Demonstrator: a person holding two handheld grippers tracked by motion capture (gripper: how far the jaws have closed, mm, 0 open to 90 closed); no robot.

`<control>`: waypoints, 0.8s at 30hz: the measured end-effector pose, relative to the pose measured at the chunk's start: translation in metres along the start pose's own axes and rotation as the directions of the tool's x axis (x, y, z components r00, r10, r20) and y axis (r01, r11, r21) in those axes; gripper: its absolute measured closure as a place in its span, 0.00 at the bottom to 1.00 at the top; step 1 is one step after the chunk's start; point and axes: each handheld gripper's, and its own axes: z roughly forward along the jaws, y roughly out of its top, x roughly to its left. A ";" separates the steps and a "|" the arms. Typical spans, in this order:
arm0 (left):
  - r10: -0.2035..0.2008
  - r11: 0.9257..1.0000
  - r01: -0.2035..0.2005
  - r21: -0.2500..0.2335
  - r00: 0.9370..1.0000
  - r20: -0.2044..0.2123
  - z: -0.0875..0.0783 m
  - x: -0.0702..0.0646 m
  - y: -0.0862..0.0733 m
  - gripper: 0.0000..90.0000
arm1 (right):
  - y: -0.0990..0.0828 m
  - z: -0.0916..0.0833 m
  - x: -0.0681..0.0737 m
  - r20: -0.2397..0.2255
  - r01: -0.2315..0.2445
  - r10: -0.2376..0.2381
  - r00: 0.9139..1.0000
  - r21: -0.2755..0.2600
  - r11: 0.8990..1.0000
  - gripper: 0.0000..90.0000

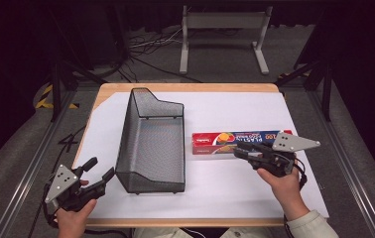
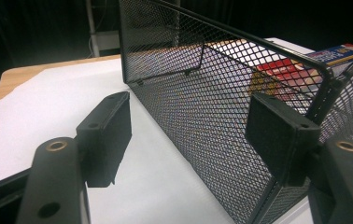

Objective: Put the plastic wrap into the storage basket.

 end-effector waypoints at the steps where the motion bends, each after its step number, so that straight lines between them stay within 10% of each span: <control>1: 0.003 1.000 -0.003 0.001 1.000 -0.001 0.000 0.000 0.000 0.36 | 0.003 0.004 0.002 -0.013 0.010 -0.010 1.000 0.002 1.000 0.75; 16: 0.011 1.000 -0.011 0.008 1.000 -0.018 -0.002 -0.001 0.000 0.36 | 0.020 0.058 0.019 -0.148 0.046 -0.040 0.988 0.041 0.998 0.83; 24: 0.029 1.000 -0.029 0.010 0.999 -0.017 -0.001 -0.003 0.000 0.36 | 0.022 0.105 0.015 -0.177 0.103 -0.064 0.982 0.221 0.970 0.98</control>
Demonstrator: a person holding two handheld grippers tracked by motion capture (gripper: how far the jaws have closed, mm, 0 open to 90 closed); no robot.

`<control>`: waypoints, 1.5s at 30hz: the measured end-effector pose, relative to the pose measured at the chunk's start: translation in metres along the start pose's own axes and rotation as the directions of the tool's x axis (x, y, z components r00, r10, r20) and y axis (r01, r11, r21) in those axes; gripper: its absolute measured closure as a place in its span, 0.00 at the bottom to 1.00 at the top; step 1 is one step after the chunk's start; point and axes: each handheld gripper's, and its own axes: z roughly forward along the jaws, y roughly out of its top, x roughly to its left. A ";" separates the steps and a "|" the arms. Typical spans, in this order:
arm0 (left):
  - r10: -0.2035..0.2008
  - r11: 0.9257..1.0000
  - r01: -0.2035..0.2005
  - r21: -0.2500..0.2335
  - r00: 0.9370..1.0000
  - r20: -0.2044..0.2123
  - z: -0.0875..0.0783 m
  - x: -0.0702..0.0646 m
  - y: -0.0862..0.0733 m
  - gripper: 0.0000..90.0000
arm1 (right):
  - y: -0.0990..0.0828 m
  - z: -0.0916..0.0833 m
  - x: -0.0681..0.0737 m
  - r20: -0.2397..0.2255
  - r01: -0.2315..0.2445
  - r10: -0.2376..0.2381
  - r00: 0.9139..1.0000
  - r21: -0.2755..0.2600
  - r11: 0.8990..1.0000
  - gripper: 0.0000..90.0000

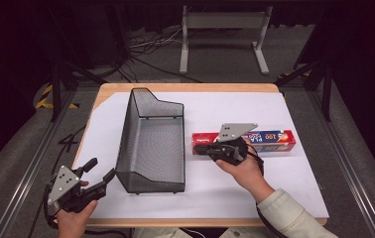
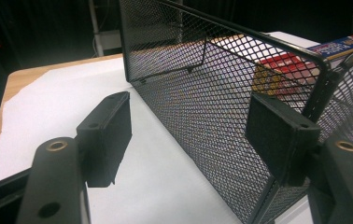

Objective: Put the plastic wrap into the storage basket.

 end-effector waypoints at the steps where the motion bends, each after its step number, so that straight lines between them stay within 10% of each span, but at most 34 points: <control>1: -0.001 1.000 0.001 -0.002 1.000 0.000 0.000 0.000 0.000 0.36 | 0.000 0.006 -0.002 0.004 0.000 0.000 1.000 0.027 1.000 0.99; 30: -0.002 1.000 0.002 0.025 1.000 0.002 0.004 0.002 -0.002 0.34 | -0.048 0.049 -0.039 0.129 -0.081 0.046 0.991 0.282 0.956 1.00; 45: 0.002 1.000 -0.002 0.030 1.000 -0.006 0.004 0.002 -0.002 0.33 | -0.036 0.066 -0.058 0.211 -0.095 0.028 0.977 0.315 0.944 1.00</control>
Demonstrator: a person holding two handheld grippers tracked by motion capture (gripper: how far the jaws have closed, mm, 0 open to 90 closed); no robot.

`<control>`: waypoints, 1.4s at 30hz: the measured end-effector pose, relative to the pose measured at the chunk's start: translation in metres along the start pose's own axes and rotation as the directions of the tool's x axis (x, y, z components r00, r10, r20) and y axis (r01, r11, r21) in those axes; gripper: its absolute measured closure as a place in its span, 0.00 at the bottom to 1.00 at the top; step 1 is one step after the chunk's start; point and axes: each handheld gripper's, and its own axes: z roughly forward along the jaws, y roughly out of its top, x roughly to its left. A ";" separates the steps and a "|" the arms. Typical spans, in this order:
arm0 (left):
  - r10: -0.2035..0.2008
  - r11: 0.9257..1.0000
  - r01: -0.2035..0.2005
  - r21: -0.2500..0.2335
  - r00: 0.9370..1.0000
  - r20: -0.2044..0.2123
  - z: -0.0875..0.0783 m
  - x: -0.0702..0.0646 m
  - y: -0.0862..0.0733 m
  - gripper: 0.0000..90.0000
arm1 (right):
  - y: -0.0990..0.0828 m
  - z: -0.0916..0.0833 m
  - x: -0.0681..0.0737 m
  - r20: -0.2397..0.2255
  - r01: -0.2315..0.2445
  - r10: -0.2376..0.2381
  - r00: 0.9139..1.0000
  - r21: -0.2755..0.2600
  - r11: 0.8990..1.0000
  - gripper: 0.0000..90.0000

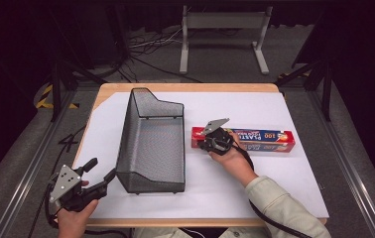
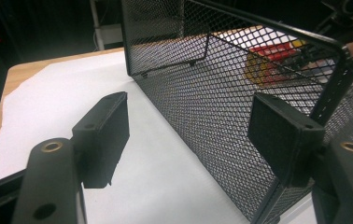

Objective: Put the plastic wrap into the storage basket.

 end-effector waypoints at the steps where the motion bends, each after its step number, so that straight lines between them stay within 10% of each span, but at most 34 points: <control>1: -0.001 1.000 0.001 0.000 1.000 0.000 0.000 0.000 0.000 0.33 | 0.002 0.001 -0.001 0.005 -0.009 0.009 1.000 0.004 1.000 1.00; 16: -0.006 1.000 0.006 -0.006 1.000 -0.001 -0.001 0.002 -0.001 0.33 | 0.011 0.010 -0.022 0.032 -0.111 0.111 0.993 0.008 0.994 0.98; 22: -0.003 1.000 0.003 -0.003 1.000 -0.001 0.000 0.001 -0.001 0.33 | 0.012 -0.021 -0.024 -0.001 -0.059 0.059 0.998 -0.029 0.998 1.00; 42: -0.002 1.000 0.002 0.011 1.000 -0.016 0.001 0.002 -0.002 0.33 | -0.028 -0.106 -0.090 0.121 -0.182 0.190 0.974 -0.079 0.980 1.00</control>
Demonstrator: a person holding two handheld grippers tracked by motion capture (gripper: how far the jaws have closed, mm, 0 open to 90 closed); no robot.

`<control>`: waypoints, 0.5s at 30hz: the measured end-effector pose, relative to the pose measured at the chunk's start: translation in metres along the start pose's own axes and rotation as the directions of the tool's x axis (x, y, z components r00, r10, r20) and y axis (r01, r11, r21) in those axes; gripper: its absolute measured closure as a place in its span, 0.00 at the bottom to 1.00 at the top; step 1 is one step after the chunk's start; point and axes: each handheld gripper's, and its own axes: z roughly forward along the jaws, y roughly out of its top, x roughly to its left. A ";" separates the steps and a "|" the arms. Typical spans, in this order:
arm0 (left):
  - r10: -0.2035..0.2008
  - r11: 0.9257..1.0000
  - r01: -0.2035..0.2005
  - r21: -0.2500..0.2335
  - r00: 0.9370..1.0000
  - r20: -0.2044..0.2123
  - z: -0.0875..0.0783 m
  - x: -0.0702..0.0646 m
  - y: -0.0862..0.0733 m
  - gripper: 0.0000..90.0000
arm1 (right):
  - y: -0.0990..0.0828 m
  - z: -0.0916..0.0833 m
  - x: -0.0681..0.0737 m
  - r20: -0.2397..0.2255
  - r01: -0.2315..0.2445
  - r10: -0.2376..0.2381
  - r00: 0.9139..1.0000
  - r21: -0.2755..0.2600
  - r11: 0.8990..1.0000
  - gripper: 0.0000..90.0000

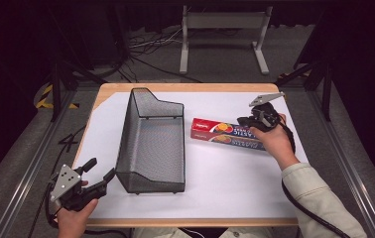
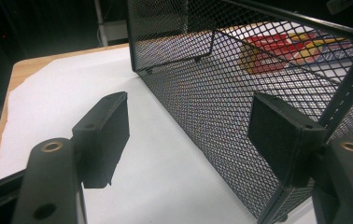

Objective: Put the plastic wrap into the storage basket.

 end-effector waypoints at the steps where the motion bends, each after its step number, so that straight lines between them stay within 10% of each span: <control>1: 0.000 1.000 0.000 0.000 1.000 0.000 0.000 0.000 0.000 0.33 | -0.002 -0.002 -0.004 0.007 -0.007 0.007 1.000 0.001 1.000 1.00; 15: -0.011 1.000 0.011 0.003 1.000 -0.009 0.001 0.001 0.000 0.33 | -0.021 -0.031 -0.053 0.099 -0.110 0.108 0.989 0.009 0.994 1.00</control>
